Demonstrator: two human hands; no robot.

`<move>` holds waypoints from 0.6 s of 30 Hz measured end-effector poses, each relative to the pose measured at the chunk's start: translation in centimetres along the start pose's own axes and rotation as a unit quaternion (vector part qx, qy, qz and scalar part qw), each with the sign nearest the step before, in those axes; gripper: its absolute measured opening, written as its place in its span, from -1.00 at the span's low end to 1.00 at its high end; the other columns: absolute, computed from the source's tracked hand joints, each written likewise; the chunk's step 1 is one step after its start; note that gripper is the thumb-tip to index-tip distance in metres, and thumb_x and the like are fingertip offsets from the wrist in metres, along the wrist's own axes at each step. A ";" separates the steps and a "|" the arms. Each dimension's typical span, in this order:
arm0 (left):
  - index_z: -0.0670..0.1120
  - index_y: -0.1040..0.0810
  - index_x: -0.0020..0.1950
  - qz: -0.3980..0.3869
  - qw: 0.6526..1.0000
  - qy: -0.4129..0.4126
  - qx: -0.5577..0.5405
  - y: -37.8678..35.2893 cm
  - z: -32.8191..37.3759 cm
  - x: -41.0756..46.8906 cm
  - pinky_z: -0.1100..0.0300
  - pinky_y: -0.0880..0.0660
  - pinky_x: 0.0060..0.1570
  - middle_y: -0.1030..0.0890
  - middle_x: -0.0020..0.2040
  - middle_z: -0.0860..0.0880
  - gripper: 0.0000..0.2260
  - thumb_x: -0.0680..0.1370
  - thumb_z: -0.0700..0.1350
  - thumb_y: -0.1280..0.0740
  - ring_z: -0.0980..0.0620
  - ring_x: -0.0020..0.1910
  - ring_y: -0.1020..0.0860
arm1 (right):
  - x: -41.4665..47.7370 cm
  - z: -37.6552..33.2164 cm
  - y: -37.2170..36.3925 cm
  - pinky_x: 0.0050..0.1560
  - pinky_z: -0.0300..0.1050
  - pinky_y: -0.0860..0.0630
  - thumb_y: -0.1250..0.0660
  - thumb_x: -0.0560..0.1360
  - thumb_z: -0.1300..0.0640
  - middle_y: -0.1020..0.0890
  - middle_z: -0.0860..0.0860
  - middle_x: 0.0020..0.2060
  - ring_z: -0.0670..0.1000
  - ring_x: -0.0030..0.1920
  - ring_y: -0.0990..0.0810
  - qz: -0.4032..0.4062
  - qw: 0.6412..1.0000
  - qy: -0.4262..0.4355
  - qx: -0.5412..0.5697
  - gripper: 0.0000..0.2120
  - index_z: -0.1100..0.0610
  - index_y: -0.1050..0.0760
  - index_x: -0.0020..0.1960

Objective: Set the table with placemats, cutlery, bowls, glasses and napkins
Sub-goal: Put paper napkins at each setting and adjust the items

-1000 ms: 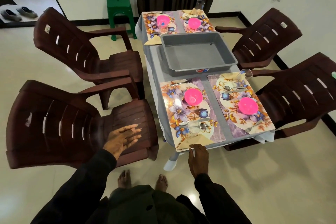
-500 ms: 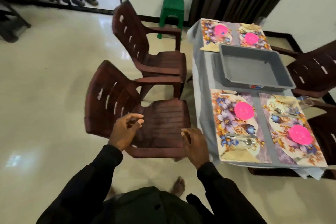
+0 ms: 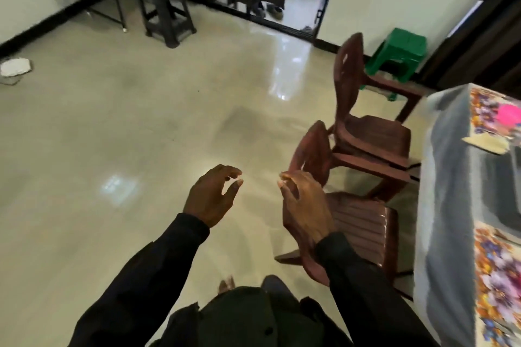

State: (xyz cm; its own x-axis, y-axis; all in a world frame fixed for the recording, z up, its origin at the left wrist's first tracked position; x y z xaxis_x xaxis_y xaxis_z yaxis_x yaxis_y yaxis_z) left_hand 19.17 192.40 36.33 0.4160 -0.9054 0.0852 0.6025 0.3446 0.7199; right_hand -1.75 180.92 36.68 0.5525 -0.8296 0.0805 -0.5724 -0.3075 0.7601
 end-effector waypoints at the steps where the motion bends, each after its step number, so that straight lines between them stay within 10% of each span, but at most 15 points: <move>1: 0.06 -0.60 0.16 0.009 1.000 0.001 0.020 0.8 -0.8 0.7 0.07 -0.53 0.07 -0.62 0.05 0.17 -0.87 0.63 0.01 -0.37 0.14 0.01 -0.57 | 1.4 -0.9 -0.6 0.27 -0.12 -0.51 -0.26 0.67 -0.04 -0.64 -0.04 0.17 -0.10 0.18 -0.55 -0.007 1.000 0.012 -0.001 -0.72 0.07 -0.59 0.26; 18: -0.06 -0.61 0.17 -0.029 0.960 -0.168 0.221 2.4 -8.2 32.4 0.00 -0.50 0.08 -0.64 0.08 0.00 -0.67 0.64 0.13 -0.22 -0.07 0.11 -0.59 | 29.2 -0.4 -7.4 0.28 -0.18 -0.40 -0.18 0.66 -0.19 -0.61 -0.03 0.26 -0.05 0.28 -0.51 0.010 1.000 -0.021 -0.014 -0.59 0.04 -0.53 0.34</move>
State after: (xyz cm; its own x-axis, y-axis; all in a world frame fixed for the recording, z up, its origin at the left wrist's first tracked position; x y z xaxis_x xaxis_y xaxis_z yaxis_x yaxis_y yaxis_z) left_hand 39.62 165.92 35.18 0.1021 -0.9744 0.2003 0.2386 0.2195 0.9460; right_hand 18.87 159.16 33.70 0.5156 -0.8541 0.0686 -0.5657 -0.2792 0.7759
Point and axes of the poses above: each hand's wrist, its own x-axis towards the middle knuckle, its own y-axis out of the back of the hand, z = x × y, the point moved 1 cm from there along x, towards the middle knuckle
